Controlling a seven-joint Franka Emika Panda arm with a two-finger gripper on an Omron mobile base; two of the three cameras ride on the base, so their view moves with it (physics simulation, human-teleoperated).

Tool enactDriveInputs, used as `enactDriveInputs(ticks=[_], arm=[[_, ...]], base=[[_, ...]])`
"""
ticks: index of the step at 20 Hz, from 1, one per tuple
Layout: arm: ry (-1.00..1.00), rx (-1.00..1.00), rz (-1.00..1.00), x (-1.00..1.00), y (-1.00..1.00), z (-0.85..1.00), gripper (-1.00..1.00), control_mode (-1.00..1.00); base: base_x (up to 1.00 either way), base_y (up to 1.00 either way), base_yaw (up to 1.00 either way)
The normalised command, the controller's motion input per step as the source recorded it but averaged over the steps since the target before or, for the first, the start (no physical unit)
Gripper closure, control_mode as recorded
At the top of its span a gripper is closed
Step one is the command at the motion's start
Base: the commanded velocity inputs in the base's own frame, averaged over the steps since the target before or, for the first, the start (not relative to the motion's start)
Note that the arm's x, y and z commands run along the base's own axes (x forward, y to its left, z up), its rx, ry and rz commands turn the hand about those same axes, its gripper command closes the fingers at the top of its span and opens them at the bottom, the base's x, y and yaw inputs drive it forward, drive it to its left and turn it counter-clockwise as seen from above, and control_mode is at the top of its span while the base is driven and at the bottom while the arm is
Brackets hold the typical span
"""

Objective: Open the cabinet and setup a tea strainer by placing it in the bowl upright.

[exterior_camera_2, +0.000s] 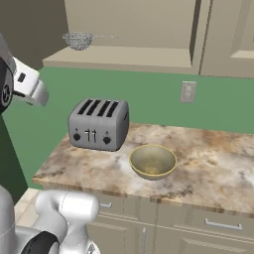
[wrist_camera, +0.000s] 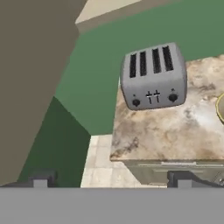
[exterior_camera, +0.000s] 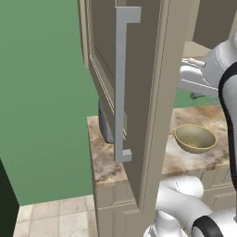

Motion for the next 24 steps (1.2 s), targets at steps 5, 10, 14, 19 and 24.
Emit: enactDriveInputs(ticks=[5,10,14,19,24], arm=[[-0.21,-0.46,0.23,0.65,-0.41,0.04,-1.00,-1.00],[0.00,-0.52,0.21,0.63,-0.10,0.40,-1.00,-1.00],[0.01,-0.44,0.26,0.63,-0.04,0.22,-1.00,-1.00],[0.00,-0.23,0.41,0.47,0.00,0.24,-1.00,-1.00],[0.00,-0.09,0.46,0.44,0.00,0.04,-1.00,-1.00]], base=[[0.00,0.00,0.00],[0.00,0.00,0.00],[0.00,0.00,0.00],[0.00,0.00,0.00],[0.00,0.00,0.00]])
